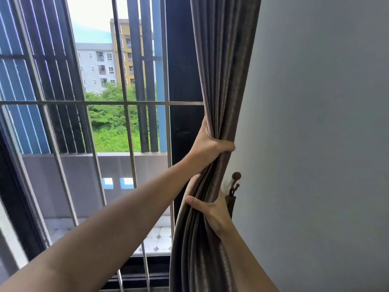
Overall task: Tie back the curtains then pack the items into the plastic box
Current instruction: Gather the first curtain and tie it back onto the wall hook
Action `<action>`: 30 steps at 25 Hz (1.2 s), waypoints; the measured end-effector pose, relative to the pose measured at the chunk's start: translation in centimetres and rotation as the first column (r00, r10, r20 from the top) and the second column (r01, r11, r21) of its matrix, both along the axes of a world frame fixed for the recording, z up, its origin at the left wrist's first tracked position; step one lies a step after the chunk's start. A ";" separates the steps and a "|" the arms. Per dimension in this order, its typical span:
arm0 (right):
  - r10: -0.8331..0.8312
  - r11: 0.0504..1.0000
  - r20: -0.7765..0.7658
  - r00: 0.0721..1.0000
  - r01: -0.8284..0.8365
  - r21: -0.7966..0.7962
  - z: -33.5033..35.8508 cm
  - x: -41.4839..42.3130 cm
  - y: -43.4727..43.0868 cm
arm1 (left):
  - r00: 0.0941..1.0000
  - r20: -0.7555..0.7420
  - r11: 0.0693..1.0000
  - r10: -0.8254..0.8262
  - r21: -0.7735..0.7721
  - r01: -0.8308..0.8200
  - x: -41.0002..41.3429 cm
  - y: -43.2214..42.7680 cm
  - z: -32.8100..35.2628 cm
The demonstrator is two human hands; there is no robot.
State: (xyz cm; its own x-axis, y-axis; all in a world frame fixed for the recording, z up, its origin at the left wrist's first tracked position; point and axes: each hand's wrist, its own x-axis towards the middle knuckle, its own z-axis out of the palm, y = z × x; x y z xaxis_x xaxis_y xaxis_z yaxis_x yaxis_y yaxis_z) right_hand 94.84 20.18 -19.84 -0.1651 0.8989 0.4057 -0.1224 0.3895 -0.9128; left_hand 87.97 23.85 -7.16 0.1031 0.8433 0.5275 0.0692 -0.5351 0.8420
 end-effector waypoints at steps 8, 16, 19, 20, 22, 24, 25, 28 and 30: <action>0.001 0.998 0.038 0.999 0.002 -0.065 0.9 -0.2 -0.4 | 0.996 0.076 0.999 0.041 0.030 -0.043 0.5 -0.5 -0.7; -0.144 0.982 0.013 0.990 0.144 -0.122 0.9 -1.6 -0.9 | 1.000 -0.002 1.000 0.001 -0.031 -0.001 -0.2 -1.0 0.0; -0.055 0.993 0.027 0.998 0.058 -0.108 1.0 -1.4 -1.0 | 1.000 -0.012 0.998 -0.006 -0.057 0.005 -0.4 -1.2 0.1; -0.011 0.994 0.009 1.000 0.012 -0.106 0.8 -1.2 -1.0 | 1.000 -0.001 0.998 -0.012 -0.062 0.012 -0.4 -1.3 0.1; 0.013 0.995 -0.014 1.000 -0.014 -0.100 0.8 -1.1 -1.4 | 0.999 0.039 0.998 -0.016 -0.057 0.018 -0.3 -1.5 -0.2; -0.010 0.998 -0.002 1.000 0.010 -0.065 0.7 -1.1 -1.8 | 0.996 0.087 1.000 -0.007 -0.019 0.009 0.0 -1.8 -0.4; -0.020 0.999 -0.014 1.000 0.019 -0.045 0.7 -1.0 -1.9 | 0.994 0.106 1.000 0.002 0.003 -0.002 0.3 -1.7 -0.5; -0.081 0.996 -0.047 0.996 0.079 -0.039 0.6 -0.1 -2.1 | 0.988 0.155 0.999 0.020 0.038 -0.026 1.8 -2.0 -0.6; -0.148 0.988 0.024 0.989 0.149 -0.045 0.6 1.5 -2.0 | 0.987 0.162 0.999 -0.015 0.035 0.010 3.1 -2.3 -0.3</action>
State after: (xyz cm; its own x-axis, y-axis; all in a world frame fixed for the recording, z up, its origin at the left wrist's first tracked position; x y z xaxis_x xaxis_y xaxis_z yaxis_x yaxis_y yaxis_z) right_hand 96.36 18.17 -19.20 -0.0358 0.9321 0.3604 -0.0475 0.3586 -0.9323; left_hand 91.04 21.58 -7.49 0.0246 0.8240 0.5661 -0.0735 -0.5632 0.8230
